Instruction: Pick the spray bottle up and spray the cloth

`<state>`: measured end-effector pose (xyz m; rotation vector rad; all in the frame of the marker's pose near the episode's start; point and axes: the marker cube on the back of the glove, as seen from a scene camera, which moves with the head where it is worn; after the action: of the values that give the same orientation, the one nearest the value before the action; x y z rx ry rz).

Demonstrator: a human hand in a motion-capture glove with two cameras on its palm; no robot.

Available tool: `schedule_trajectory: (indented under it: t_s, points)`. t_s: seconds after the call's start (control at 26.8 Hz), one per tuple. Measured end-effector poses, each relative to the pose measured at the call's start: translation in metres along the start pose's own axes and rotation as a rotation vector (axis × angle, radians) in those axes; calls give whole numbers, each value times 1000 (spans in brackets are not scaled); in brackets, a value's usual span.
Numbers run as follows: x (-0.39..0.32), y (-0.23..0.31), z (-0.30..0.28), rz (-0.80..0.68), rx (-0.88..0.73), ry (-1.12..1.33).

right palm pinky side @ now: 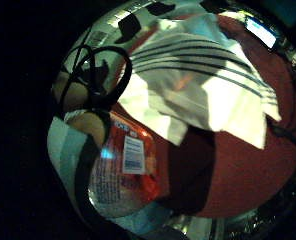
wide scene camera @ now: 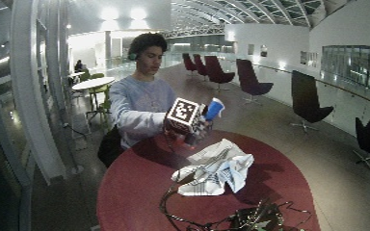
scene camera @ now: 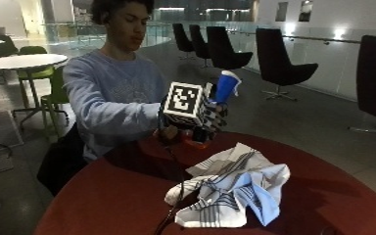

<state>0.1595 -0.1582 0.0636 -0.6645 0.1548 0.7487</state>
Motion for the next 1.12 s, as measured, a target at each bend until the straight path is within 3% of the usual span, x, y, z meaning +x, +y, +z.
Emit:
schedule_trajectory:
  t_s: [0.19, 0.37, 0.78, 1.01, 1.12]
  points:
    - [-27, -7, 52, -219, 136, -205]
    - [-46, -19, 118, -321, 167, -331]
    - [-56, -30, 208, -374, 91, -319]
    - [-50, -16, 219, -382, -63, -281]
    - [-47, -17, 223, -376, -53, -265]
